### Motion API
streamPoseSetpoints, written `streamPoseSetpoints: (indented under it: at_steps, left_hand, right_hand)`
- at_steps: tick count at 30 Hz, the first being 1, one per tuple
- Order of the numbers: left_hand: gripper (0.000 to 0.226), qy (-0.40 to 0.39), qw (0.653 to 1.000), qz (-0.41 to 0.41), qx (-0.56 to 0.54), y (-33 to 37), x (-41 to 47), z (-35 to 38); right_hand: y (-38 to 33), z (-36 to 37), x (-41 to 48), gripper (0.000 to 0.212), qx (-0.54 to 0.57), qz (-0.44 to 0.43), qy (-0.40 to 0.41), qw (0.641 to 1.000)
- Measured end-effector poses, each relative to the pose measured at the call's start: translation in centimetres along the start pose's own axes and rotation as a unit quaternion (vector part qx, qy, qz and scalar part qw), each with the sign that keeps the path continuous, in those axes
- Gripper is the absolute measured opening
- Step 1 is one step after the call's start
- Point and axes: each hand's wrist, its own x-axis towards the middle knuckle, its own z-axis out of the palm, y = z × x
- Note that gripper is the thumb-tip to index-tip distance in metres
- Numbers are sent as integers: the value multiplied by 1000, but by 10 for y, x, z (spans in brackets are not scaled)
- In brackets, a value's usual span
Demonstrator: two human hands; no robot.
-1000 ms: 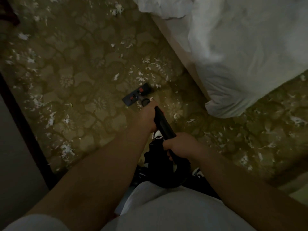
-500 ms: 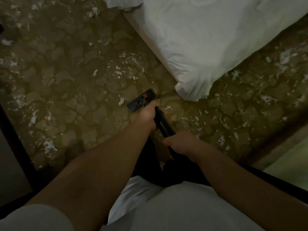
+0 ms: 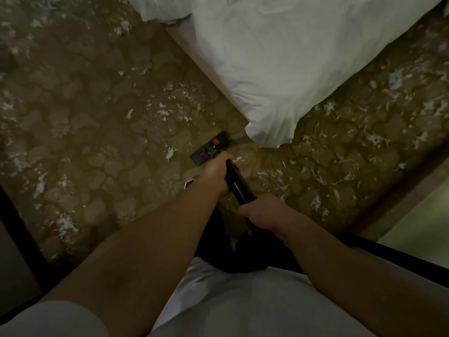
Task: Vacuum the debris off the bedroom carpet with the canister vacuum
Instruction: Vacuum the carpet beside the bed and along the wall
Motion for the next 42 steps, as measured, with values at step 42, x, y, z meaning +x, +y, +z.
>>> streamPoseSetpoints:
  at_steps: [42]
  left_hand:
    - [18,41,999,-14,-15,197,60,-108]
  right_hand:
    - [-211,72,64,18,-20,-1,-31,999]
